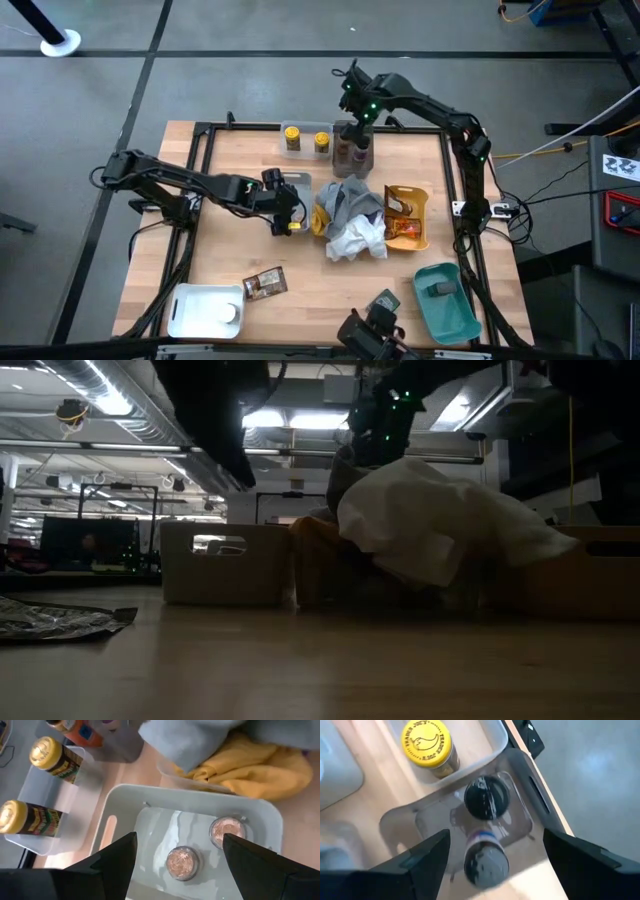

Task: Sort spices by type
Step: Put the orange seasoning pack into the yellow bin

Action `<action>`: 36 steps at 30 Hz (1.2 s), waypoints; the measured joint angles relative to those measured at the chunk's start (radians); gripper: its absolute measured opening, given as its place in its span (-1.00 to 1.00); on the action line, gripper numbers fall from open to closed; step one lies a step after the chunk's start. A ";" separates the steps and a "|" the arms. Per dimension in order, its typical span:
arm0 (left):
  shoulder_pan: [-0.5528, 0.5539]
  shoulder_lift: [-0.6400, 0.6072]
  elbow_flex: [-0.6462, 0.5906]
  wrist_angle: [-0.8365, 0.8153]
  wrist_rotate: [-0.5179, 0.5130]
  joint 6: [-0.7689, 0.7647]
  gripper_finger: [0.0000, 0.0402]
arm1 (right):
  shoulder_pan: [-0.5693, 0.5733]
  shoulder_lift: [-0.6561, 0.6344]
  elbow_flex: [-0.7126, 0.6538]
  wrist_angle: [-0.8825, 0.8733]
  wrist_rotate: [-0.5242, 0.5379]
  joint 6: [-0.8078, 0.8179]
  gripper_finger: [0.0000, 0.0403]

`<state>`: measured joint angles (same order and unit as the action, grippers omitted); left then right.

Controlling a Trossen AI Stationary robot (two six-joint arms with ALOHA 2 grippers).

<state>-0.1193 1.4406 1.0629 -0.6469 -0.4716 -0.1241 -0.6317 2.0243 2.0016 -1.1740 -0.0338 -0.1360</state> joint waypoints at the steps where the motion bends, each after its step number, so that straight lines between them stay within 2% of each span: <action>1: -0.005 0.000 0.014 -0.010 0.000 -0.005 0.39 | 0.005 0.000 0.024 -0.029 0.001 0.001 0.58; 4: -0.027 0.000 0.049 -0.042 0.027 -0.031 0.39 | 0.021 0.000 0.087 -0.102 0.016 0.024 0.59; 9: -0.081 0.000 0.088 -0.057 0.153 -0.117 0.39 | 0.103 -0.002 0.161 -0.175 0.023 0.034 0.59; 15: -0.189 0.000 0.090 -0.114 0.311 -0.341 0.39 | 0.260 -0.002 0.178 -0.198 0.024 0.095 0.59; 17: -0.237 0.000 0.090 -0.132 0.334 -0.424 0.39 | 0.321 -0.002 0.178 -0.197 0.024 0.112 0.59; 22: -0.365 0.000 0.084 -0.157 0.339 -0.579 0.39 | 0.493 -0.002 0.178 -0.188 0.081 0.159 0.59; 30: -0.508 0.010 -0.011 -0.104 0.292 -0.818 0.39 | 0.782 -0.002 0.178 -0.184 0.224 0.274 0.59; 36: -0.546 0.070 -0.037 -0.094 0.288 -0.839 0.39 | 0.988 0.000 0.178 -0.176 0.355 0.431 0.59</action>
<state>-0.6652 1.5105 1.0264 -0.7405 -0.1831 -0.9627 0.3565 2.0242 2.1796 -1.3497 0.3216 0.2949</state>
